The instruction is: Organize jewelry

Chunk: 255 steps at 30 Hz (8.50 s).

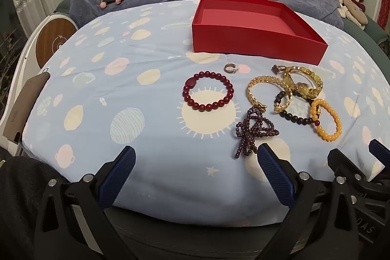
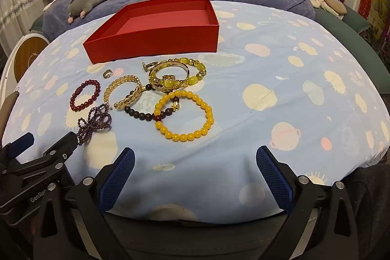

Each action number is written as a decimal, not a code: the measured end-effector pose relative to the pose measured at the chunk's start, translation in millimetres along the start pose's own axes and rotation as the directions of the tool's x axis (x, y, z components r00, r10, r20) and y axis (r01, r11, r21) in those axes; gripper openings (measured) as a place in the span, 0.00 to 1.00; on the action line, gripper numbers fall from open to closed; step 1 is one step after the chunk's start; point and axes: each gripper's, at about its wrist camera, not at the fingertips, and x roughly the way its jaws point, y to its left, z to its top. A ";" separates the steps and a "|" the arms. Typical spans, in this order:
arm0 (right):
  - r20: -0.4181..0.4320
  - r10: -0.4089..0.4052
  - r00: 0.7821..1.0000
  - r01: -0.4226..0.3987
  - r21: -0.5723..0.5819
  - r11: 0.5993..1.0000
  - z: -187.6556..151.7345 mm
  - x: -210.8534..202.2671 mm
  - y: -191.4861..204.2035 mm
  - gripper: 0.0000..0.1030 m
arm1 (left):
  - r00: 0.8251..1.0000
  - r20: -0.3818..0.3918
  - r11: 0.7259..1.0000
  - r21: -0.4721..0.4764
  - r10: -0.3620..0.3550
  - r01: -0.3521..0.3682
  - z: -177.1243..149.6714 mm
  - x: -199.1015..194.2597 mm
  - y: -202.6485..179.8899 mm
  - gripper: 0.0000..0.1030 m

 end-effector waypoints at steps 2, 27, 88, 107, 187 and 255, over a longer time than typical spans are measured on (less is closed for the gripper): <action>-0.003 -0.001 1.000 0.001 0.000 1.000 0.0 -0.1 0.3 0.93 | 1.000 0.002 1.000 0.001 0.001 -0.001 0.0 -0.2 0.0 0.92; -0.004 -0.013 1.000 0.013 -0.011 1.000 -0.7 -0.4 2.5 0.93 | 1.000 -0.002 1.000 -0.007 0.003 -0.003 -0.7 -0.9 5.4 0.92; -0.003 -0.023 1.000 0.023 -0.003 1.000 -2.6 1.7 1.7 0.93 | 1.000 0.001 1.000 0.015 0.015 -0.015 -0.2 0.1 -0.2 0.91; 0.002 -0.025 1.000 0.025 -0.007 1.000 -2.3 0.2 2.7 0.93 | 1.000 0.006 1.000 0.006 0.009 -0.009 -0.3 -0.9 0.5 0.91; 0.002 0.122 0.992 -0.122 -0.046 0.991 98.7 -27.4 -18.1 0.07 | 0.964 -0.021 0.965 0.008 -0.264 0.264 70.0 -18.4 20.3 0.09; -0.139 0.162 0.977 -0.166 -0.020 0.986 318.1 210.0 2.8 0.16 | 0.938 -0.138 0.948 -0.008 -0.317 0.319 312.5 209.6 -38.3 0.07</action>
